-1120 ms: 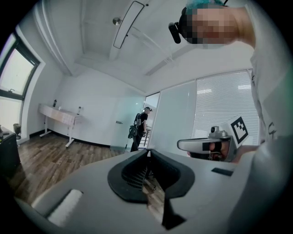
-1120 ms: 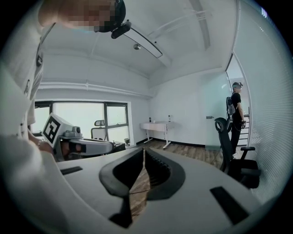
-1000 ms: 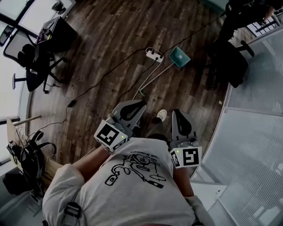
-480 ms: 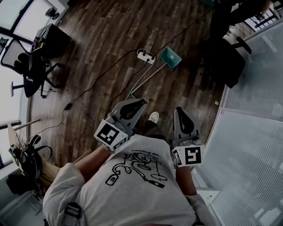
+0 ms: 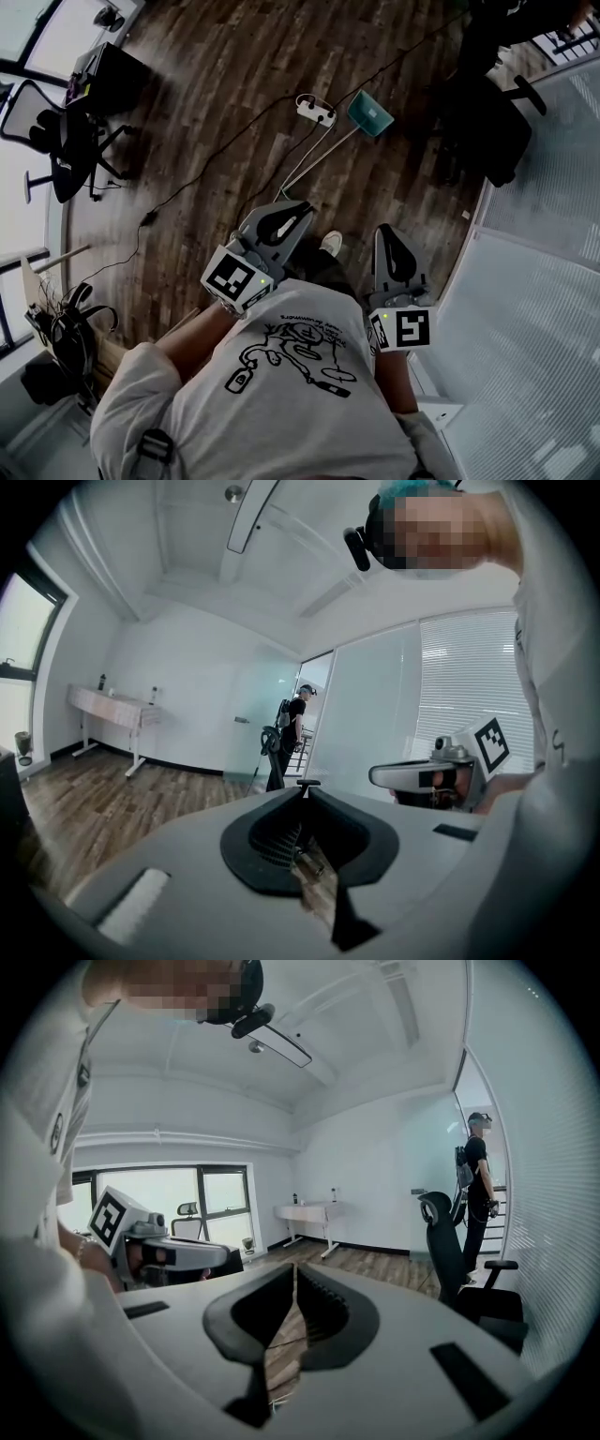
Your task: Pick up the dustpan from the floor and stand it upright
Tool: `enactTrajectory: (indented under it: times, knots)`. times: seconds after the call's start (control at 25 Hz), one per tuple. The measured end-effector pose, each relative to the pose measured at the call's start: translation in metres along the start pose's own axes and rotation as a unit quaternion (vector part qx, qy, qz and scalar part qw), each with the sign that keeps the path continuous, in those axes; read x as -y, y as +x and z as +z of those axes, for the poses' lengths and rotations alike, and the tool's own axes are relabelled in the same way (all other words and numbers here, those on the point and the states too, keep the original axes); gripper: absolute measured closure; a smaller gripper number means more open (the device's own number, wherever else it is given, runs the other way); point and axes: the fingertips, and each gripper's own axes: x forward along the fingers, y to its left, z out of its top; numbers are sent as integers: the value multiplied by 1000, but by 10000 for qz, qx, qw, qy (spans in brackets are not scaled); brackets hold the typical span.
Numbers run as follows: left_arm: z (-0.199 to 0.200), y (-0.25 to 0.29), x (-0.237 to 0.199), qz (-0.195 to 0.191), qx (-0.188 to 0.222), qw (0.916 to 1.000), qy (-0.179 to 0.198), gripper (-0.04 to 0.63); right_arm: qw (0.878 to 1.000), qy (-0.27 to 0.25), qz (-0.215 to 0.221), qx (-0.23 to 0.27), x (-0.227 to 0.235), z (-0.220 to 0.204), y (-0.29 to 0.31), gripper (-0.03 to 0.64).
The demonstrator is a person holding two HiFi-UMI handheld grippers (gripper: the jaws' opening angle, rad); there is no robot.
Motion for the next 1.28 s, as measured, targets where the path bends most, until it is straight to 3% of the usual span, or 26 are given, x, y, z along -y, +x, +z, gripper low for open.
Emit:
enactTrajectory:
  times: [0.28,0.56,0.76,1.28]
  knots:
    - [-11,15,-33,-100,-243,9996,41,575,9999,-10,2,-131,4,-9,36,606]
    - [-49,24,-61,-101,-465,9989,6,575,9990,-37,157,-424,0,-51,67,606]
    - [-95,30,-88,-12,-782,9969,-88,575,9972,46,213,-722,-1,-90,90,604]
    - [-243,67,-132,21,-1131,9936,-62,574,9911,316,307,-1257,11,-230,138,603]
